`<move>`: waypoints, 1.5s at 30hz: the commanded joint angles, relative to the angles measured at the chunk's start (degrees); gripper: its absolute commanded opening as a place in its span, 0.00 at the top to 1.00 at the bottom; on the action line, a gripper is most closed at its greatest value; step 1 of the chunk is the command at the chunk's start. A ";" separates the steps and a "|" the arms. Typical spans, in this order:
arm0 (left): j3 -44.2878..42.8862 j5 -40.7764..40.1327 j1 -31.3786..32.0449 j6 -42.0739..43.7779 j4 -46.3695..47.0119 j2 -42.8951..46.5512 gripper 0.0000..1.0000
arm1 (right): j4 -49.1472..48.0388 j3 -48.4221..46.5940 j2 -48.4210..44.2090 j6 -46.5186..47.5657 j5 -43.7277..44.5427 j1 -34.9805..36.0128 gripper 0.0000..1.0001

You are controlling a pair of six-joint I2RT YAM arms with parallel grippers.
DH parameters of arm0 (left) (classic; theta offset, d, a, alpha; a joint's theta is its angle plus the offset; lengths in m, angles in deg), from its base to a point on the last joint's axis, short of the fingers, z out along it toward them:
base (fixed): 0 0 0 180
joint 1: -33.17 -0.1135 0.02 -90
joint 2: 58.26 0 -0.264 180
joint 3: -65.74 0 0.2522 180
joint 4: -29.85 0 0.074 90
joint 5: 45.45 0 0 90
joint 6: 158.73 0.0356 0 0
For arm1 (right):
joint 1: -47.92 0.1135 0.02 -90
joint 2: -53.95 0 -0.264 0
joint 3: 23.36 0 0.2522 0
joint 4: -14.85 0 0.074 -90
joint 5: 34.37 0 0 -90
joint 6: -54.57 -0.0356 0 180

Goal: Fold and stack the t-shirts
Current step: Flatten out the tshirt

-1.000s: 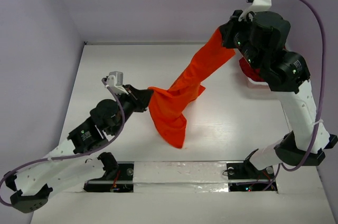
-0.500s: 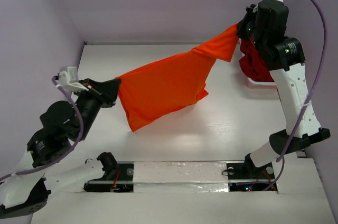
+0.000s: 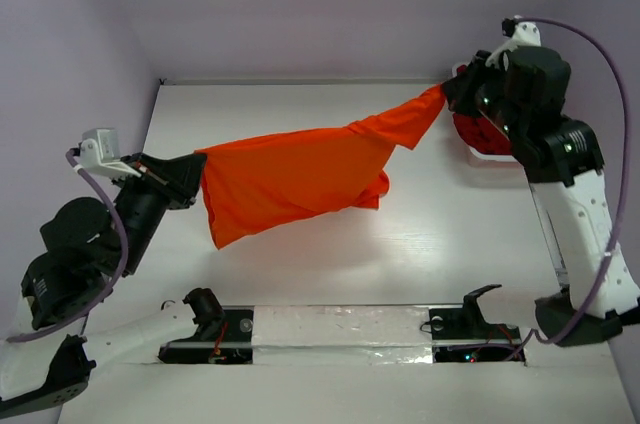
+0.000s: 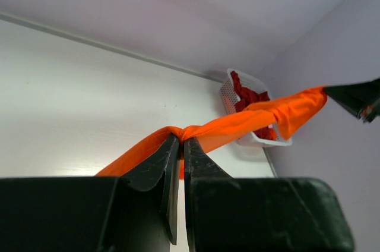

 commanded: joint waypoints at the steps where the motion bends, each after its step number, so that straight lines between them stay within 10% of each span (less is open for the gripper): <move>1: -4.17 0.29 0.09 -0.56 0.18 1.03 1.00 | -4.18 4.30 -6.79 -0.48 -4.07 -0.45 1.00; 16: -10.15 18.99 0.09 0.93 3.96 4.73 1.00 | -2.16 5.19 -35.88 0.32 -29.28 -0.45 1.00; 30: -16.91 33.43 0.09 -3.99 8.00 6.84 1.00 | -6.19 0.36 -41.44 -5.21 -44.85 -0.45 1.00; 45: -15.25 14.97 0.09 0.05 2.81 0.77 1.00 | -7.08 10.03 -29.84 -1.18 -32.28 -0.45 1.00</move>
